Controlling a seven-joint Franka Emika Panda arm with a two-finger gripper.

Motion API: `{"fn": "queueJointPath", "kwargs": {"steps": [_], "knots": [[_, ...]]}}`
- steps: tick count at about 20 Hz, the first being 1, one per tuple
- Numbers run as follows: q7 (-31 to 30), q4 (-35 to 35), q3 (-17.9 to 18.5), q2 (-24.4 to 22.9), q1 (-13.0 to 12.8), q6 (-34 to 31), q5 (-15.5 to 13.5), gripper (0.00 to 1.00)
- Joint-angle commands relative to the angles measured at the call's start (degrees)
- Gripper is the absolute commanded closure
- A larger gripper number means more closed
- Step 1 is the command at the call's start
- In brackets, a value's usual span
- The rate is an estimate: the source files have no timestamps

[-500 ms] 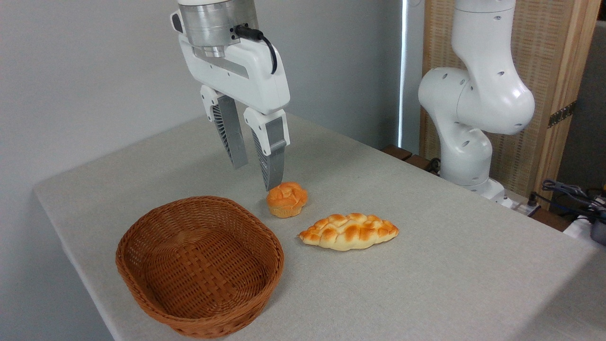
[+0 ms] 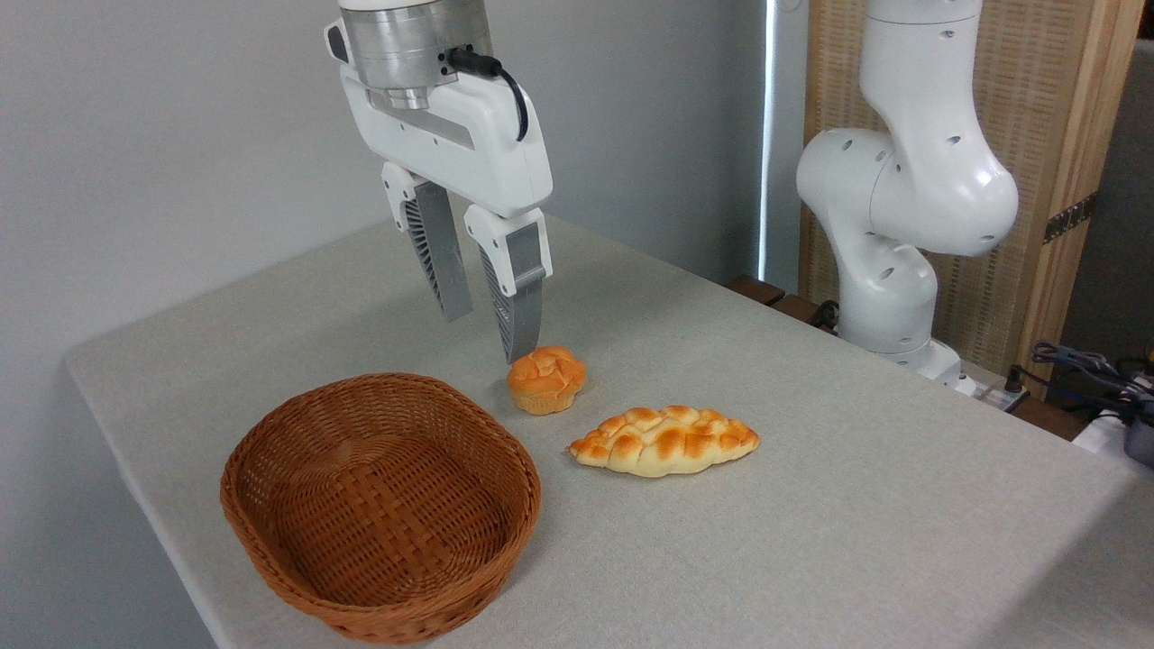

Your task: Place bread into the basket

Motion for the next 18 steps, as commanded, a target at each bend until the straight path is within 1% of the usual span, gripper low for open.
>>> {"fn": "queueJointPath", "kwargs": {"steps": [1, 18], "knots": [[0.1, -1.1, 0.5, -1.1, -0.2, 0.4, 0.1, 0.00], [0.0, -1.2, 0.4, -1.1, -0.3, -0.2, 0.2, 0.00]]}}
